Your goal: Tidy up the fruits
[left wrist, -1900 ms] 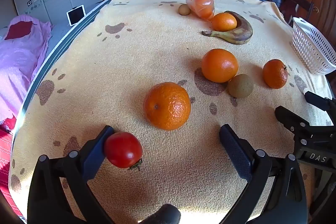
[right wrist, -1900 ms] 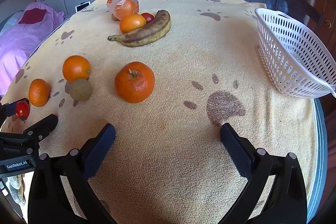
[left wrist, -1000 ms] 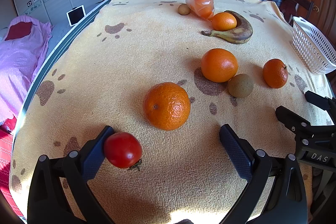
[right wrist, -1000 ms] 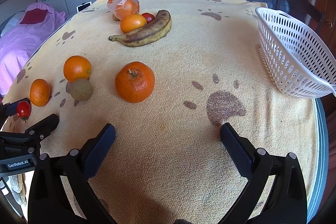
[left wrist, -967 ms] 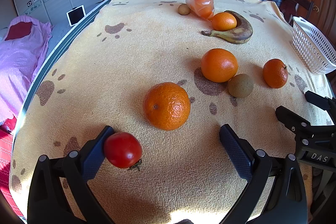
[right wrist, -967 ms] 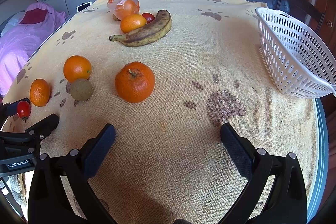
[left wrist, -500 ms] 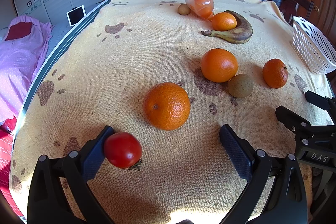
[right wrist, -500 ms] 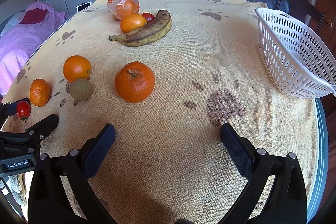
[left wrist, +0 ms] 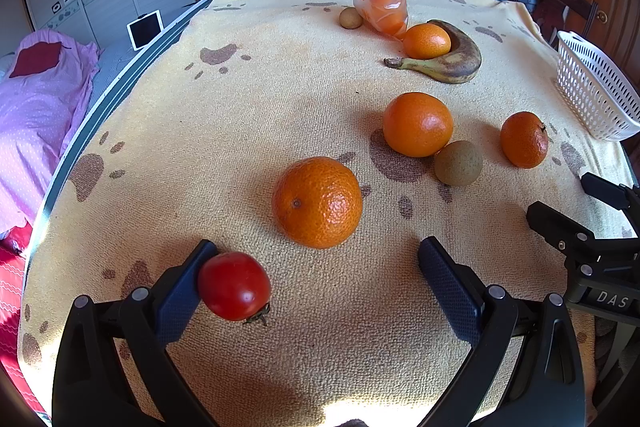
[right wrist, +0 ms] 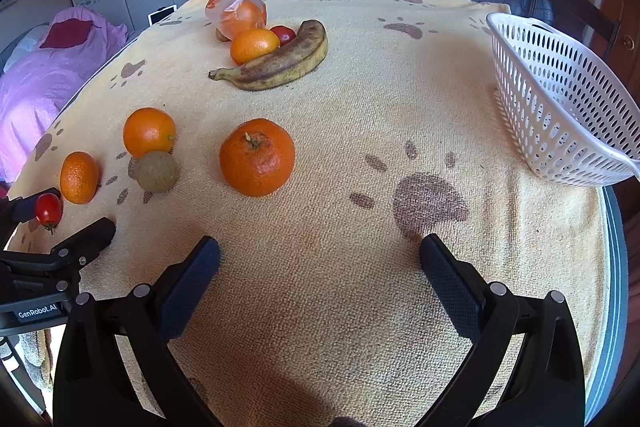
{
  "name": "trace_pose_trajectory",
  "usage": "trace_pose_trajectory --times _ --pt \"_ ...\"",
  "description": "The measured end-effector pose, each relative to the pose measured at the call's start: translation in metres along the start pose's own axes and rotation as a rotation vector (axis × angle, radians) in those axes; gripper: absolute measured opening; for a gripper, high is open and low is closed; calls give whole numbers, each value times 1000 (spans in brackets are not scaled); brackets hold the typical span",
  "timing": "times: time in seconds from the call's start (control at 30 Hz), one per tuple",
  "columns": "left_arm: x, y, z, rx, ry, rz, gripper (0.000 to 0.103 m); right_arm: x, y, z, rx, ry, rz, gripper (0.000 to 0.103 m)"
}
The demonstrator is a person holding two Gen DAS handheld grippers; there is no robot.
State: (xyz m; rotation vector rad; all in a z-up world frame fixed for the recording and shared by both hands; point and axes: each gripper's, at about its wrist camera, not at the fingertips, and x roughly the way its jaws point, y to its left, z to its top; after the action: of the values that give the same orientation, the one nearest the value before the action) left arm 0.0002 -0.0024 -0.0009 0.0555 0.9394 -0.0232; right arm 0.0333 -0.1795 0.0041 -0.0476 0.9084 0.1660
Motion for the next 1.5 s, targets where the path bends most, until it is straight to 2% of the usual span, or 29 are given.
trace_pose_trajectory --times 0.23,0.43,0.9,0.97,1.17,1.4,1.5 --pt "0 0 0 0 0 0 98 -5 -8 -2 6 -7 67 101" --pt "0 1 0 1 0 1 98 -1 2 -2 -59 21 17 101" --pt "0 3 1 -4 -4 -9 98 0 1 -2 -60 23 15 101" --pt "-2 3 2 -5 -8 -20 98 0 1 -2 -59 23 16 101" --pt "-18 22 4 -47 -60 -141 98 0 1 -2 -59 23 16 101" --pt "-22 47 8 -118 -77 -91 98 -1 1 -2 -58 22 17 101" --pt "-20 45 9 -111 -69 -94 89 0 1 -2 -58 22 17 101"
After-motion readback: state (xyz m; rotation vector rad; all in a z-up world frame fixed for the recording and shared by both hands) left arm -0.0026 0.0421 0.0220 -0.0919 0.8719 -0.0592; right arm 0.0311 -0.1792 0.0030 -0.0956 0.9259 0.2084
